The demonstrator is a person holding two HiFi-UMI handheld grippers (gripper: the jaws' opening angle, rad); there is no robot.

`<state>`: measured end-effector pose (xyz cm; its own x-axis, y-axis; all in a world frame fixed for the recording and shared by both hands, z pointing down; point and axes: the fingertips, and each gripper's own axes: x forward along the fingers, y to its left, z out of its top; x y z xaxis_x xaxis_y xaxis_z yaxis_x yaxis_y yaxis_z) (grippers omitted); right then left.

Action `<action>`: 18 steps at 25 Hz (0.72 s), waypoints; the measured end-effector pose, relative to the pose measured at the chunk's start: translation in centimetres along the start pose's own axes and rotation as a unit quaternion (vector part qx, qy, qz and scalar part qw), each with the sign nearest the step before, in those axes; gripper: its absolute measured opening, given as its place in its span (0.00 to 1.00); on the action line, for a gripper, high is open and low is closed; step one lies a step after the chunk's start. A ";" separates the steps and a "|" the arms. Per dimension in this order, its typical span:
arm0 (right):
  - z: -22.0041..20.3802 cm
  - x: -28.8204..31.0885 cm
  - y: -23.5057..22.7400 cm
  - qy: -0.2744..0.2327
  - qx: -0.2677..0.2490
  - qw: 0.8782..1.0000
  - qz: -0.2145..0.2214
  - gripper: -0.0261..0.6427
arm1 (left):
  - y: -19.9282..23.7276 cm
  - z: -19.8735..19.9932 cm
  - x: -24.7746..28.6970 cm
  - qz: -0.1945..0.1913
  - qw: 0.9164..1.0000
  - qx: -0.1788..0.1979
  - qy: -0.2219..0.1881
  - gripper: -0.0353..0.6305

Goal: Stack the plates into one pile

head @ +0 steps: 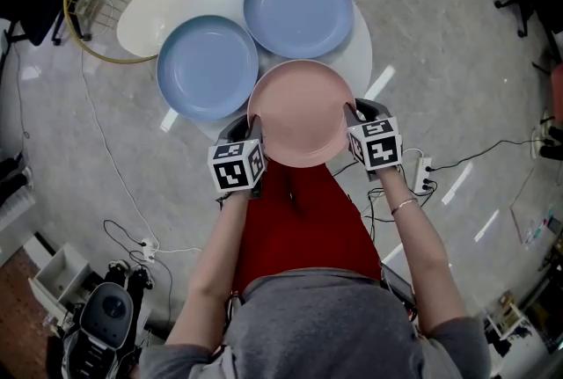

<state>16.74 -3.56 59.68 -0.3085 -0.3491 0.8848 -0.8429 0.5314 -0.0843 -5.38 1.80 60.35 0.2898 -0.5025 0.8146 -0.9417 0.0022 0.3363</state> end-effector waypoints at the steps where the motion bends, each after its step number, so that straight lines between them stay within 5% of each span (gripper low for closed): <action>1: 0.0 0.0 0.0 0.001 0.000 1.000 0.000 0.16 | 0.0 0.0 0.0 0.002 1.000 -0.002 0.000 0.13; 10: -0.5 -1.8 0.2 0.002 0.027 1.000 -0.004 0.13 | -0.5 -0.3 -1.0 -0.010 0.999 -0.028 0.014 0.10; 18: -0.9 -4.4 0.2 -0.016 0.064 0.998 -0.015 0.11 | -2.0 0.9 -2.9 -0.032 0.999 -0.008 0.006 0.09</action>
<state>18.35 -1.27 56.22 -0.2939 -0.3893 0.8729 -0.9010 0.4176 -0.1171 -4.48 2.44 56.90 0.3515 -0.4923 0.7963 -0.9184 -0.0161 0.3954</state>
